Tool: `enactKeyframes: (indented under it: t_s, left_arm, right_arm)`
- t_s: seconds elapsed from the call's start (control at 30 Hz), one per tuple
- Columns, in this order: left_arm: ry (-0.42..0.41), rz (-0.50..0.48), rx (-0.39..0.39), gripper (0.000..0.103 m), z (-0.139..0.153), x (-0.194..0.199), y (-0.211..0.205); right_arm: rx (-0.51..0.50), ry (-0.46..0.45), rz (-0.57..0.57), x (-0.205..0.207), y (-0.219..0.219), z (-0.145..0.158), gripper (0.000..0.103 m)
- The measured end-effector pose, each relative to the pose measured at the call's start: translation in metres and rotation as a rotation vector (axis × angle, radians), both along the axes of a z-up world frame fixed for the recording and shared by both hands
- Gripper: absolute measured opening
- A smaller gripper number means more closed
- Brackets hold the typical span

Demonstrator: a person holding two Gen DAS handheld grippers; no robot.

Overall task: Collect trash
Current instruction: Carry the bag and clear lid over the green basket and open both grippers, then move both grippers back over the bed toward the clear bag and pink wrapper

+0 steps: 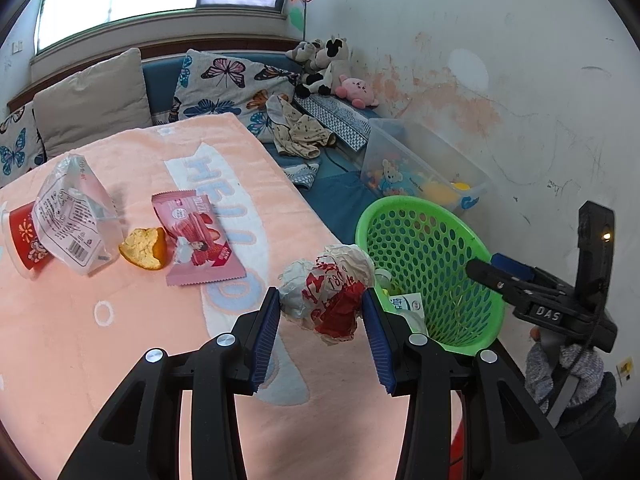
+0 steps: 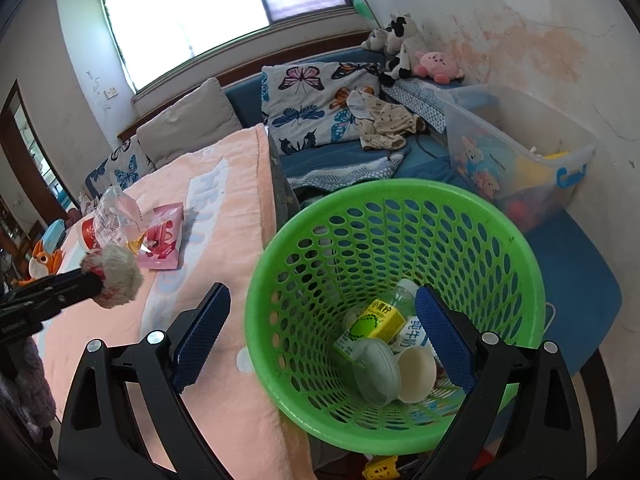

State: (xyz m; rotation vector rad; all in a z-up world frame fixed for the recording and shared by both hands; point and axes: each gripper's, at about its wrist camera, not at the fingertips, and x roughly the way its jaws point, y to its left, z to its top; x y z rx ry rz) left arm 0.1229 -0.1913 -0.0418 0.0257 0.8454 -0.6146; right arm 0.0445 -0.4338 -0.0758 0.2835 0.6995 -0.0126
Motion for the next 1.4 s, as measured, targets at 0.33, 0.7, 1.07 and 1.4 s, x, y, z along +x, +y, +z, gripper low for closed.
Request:
enactKeyframes:
  t_s: [0.33, 0.7, 1.07, 1.4]
  left_arm:
    - [0.032, -0.054, 0.027, 0.041, -0.015, 0.006, -0.04]
    - [0.119, -0.14, 0.026, 0.042, -0.04, 0.016, -0.107]
    - [0.177, -0.163, 0.028, 0.052, -0.061, 0.023, -0.128]
    - [0.145, -0.132, 0.021, 0.061, -0.05, 0.018, -0.1]
  right_arm:
    - [-0.03, -0.017, -0.019, -0.011, -0.01, 0.011, 0.093]
    - [-0.025, -0.015, -0.053, -0.02, -0.029, 0.01, 0.093]
    - [-0.016, -0.003, -0.071, -0.022, -0.038, 0.005, 0.093]
    - [-0.023, -0.007, -0.051, -0.022, -0.028, 0.007, 0.093]
